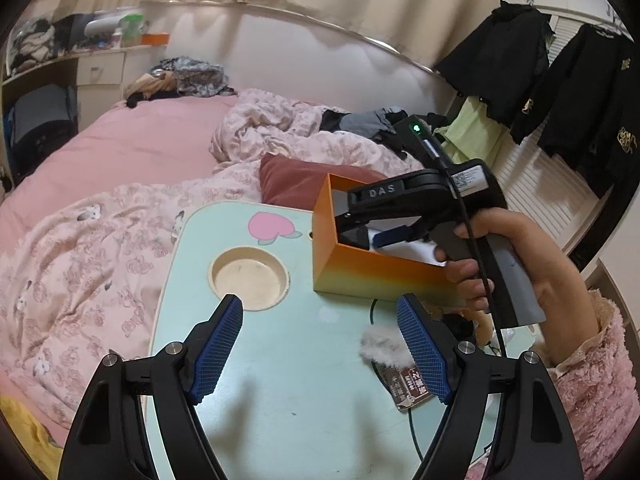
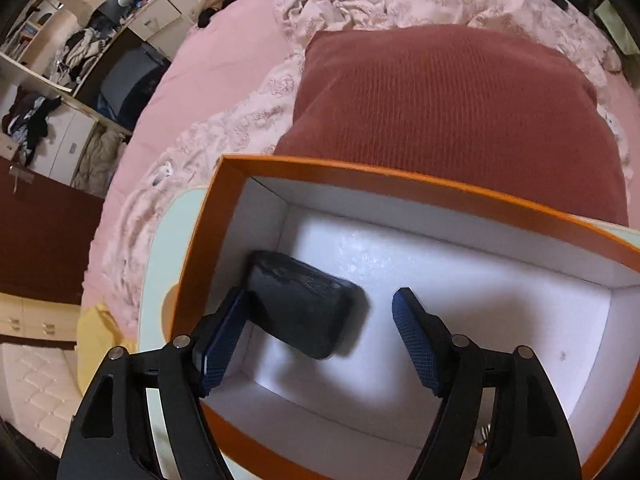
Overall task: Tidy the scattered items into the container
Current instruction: 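Reach into the box and grasp the black case with the right gripper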
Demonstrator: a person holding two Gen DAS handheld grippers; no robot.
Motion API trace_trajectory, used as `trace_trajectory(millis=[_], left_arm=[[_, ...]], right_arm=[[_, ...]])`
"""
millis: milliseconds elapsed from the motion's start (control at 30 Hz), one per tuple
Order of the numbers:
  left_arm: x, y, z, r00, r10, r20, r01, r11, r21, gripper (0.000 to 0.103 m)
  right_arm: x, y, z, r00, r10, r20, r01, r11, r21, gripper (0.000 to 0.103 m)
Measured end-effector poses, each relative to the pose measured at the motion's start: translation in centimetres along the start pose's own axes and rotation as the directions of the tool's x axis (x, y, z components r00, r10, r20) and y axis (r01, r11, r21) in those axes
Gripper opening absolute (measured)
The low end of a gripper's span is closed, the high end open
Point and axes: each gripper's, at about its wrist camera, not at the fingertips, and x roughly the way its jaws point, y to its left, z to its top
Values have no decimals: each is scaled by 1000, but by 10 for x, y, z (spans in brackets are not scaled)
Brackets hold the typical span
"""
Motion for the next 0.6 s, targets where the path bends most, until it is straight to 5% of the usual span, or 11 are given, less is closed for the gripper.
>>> trace_trajectory(millis=[133, 300, 433, 600], left_arm=[[0, 3, 0, 1000, -1, -3, 1, 1000, -6, 79], [1, 4, 0, 1000, -4, -2, 4, 1000, -3, 79], [0, 3, 0, 1000, -9, -3, 9, 1000, 0, 79], [-1, 4, 0, 1000, -14, 3, 14, 1000, 0, 79]], right_arm=[[-12, -1, -5, 994, -105, 39, 108, 992, -71, 75], [-27, -29, -9, 993, -103, 63, 102, 995, 19, 75], [-37, -12, -5, 985, -115, 127, 121, 992, -41, 76], [-13, 9, -5, 983, -172, 61, 178, 978, -108, 76]])
